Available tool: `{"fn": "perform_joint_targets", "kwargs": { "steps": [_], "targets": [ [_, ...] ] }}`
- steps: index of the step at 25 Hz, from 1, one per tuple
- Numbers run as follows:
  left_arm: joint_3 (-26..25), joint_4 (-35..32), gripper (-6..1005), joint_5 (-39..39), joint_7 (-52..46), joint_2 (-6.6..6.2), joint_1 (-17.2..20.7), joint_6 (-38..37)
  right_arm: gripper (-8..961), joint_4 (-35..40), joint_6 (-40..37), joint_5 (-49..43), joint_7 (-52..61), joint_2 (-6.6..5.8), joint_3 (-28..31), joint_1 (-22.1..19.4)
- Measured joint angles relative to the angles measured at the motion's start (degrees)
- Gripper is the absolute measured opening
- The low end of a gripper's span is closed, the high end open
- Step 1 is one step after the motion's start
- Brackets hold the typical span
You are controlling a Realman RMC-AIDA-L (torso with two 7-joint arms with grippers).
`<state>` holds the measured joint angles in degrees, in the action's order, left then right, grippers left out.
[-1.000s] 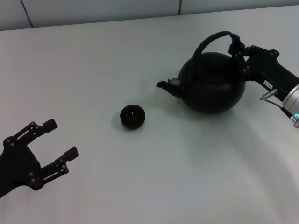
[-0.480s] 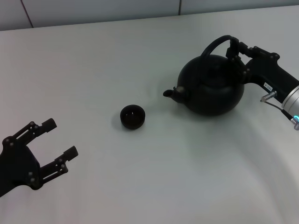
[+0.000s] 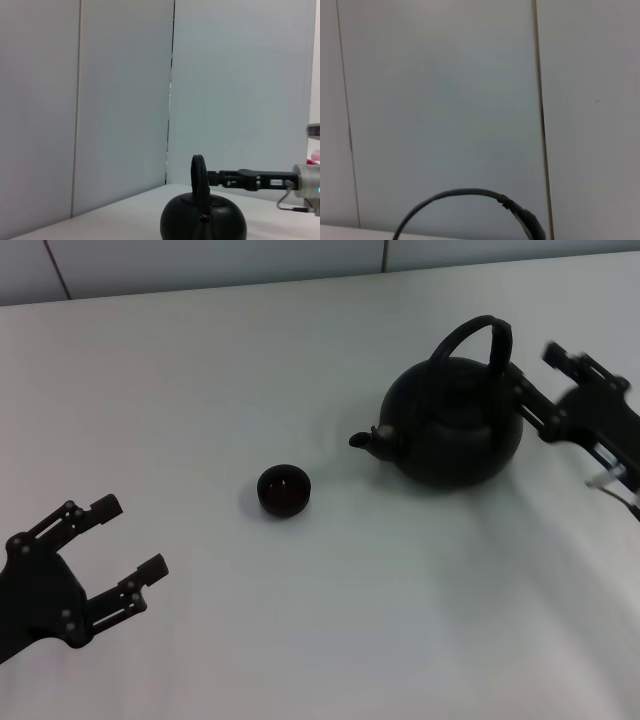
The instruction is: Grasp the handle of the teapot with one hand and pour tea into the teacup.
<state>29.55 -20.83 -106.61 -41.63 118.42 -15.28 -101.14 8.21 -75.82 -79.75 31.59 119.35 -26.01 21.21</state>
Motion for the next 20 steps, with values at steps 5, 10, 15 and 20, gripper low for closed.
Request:
{"fn": "perform_joint_targets", "kwargs": {
  "steps": [5,10,15,20],
  "targets": [
    [0.28,0.36,812,0.00,0.15,0.03,-0.01,0.48,614,-0.34,-4.31,0.26,-0.68,0.00,1.78,-5.12],
    [0.29,0.79,812,0.00,0.17,0.05,-0.43,1.00,613,-0.84,-5.66,0.31,-0.43,-0.19,2.70,-6.56],
    [0.39,0.41,812,-0.52,-0.77,-0.20,-1.98,1.79,614,4.12,-11.70,-4.92,4.87,-0.63,-0.94,-6.88],
    [0.59,-3.09,812,-3.55,-4.06,-0.61,-4.38,2.65,614,18.99,-17.32,-22.16,19.23,-1.25,-4.62,-6.35]
  ]
}}
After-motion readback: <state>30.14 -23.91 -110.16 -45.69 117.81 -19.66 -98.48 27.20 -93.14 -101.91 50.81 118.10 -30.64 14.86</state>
